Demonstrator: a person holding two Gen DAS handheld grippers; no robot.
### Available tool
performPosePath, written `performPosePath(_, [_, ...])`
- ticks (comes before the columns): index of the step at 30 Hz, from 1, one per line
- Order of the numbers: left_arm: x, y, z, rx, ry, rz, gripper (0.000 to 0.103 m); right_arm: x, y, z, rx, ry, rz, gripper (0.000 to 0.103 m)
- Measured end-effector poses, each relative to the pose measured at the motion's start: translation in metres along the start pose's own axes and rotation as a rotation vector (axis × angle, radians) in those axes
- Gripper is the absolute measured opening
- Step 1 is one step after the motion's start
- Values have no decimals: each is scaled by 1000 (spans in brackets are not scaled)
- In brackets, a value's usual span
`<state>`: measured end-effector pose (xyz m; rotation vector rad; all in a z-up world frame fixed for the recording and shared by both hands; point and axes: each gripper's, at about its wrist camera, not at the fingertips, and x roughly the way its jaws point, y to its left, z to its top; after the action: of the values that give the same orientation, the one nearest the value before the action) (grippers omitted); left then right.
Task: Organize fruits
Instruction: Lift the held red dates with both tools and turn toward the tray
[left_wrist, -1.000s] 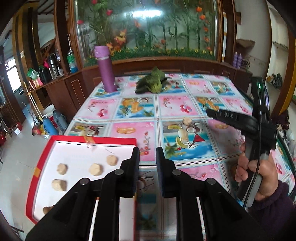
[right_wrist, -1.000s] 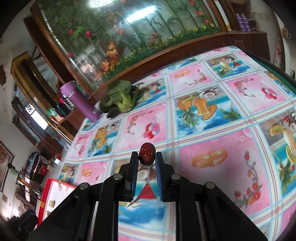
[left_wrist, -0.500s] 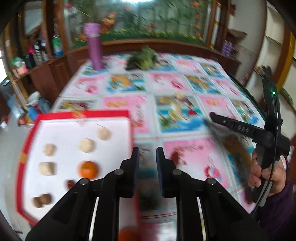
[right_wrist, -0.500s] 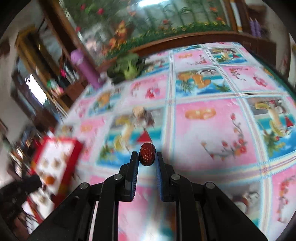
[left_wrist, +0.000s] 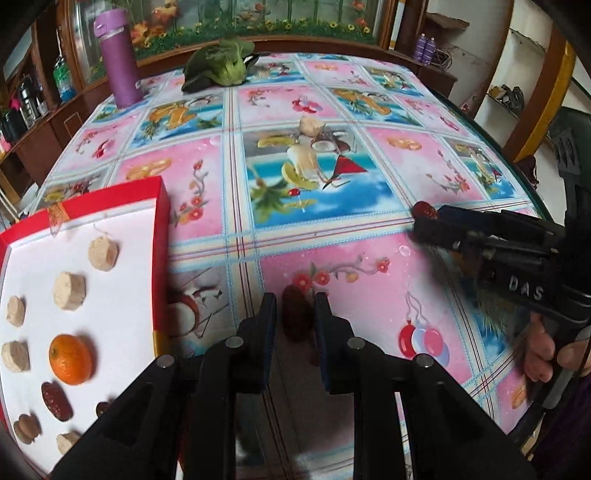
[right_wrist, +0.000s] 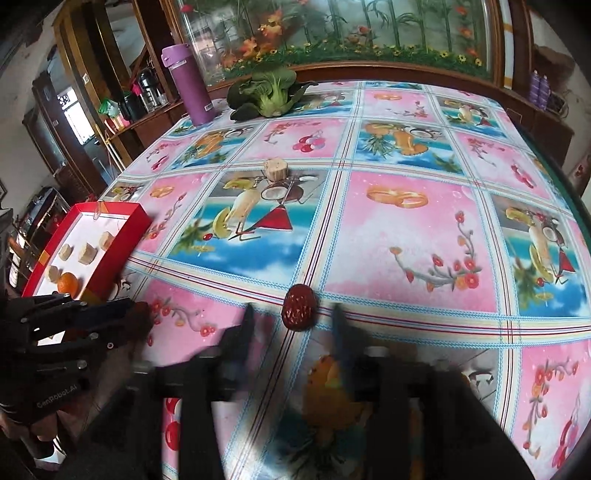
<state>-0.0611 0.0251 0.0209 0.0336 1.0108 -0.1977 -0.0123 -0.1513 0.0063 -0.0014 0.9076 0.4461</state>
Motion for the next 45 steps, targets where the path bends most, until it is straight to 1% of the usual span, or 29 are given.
performPosePath(1, [0,0,0,5,0,-10,22,0,2,0,-4,-2,-7,59])
performPosePath(4, [0,0,0,5,-5,-22,22,-2,2,0,-4,-24,-14,57])
performPosePath(5, [0,0,0,7,-7,-28,22,-2,2,0,0,-29,-13,51])
performPosePath(6, [1,-1,1,6,-8,-32,22,-1,2,0,0,-25,-15,40])
performPosePath(7, [1,-1,1,3,-9,-35,22,2,3,0,0,-14,-21,37])
performPosePath(9, [2,-2,2,2,-8,-44,22,2,6,0,-16,-23,-39,30])
performPosePath(11, [2,-3,2,6,-3,-55,22,2,7,0,-25,-27,-51,28])
performPosePath(14, [-1,-1,0,-16,7,-66,22,2,8,-1,-28,-29,-56,28])
performPosePath(15, [-1,1,-1,-26,10,-61,24,2,8,-1,-28,-29,-57,28])
performPosePath(16, [-1,2,-1,-34,12,-54,31,3,8,-1,-28,-29,-57,28])
performPosePath(17, [-2,3,-1,-41,11,-51,35,3,8,-1,-29,-29,-58,28])
performPosePath(19, [-2,4,-2,-51,10,-27,59,3,8,-1,-30,-29,-59,28])
performPosePath(20, [-1,4,-2,-58,12,-10,63,3,8,0,-31,-30,-60,28])
performPosePath(24, [0,3,-3,-55,3,-10,63,3,10,-1,-39,-32,-66,28])
performPosePath(26, [1,1,-2,-42,-5,-8,63,3,11,-1,-45,-35,-71,28])
performPosePath(28, [1,-4,-4,-17,-12,12,50,4,12,-2,-53,-37,-80,28])
performPosePath(29, [1,-7,-4,4,-16,29,46,4,13,-2,-58,-38,-85,24])
performPosePath(30, [1,-10,-5,23,-19,33,39,4,13,-2,-59,-38,-85,20])
performPosePath(31, [1,-12,-5,29,-21,26,28,4,13,-1,-59,-37,-82,18])
performPosePath(33, [0,-13,-5,35,-18,10,18,4,13,-2,-59,-38,-80,17])
performPosePath(37, [1,-17,-4,40,-22,21,18,4,14,-2,-61,-38,-77,17])
performPosePath(40, [-2,-17,-4,25,-26,9,18,3,14,-2,-56,-40,-72,17])
performPosePath(44, [-15,-14,-3,9,-55,20,18,2,15,-3,-44,-46,-52,17])
performPosePath(45, [-22,-12,-3,4,-74,29,18,1,16,-3,-45,-52,-48,17])
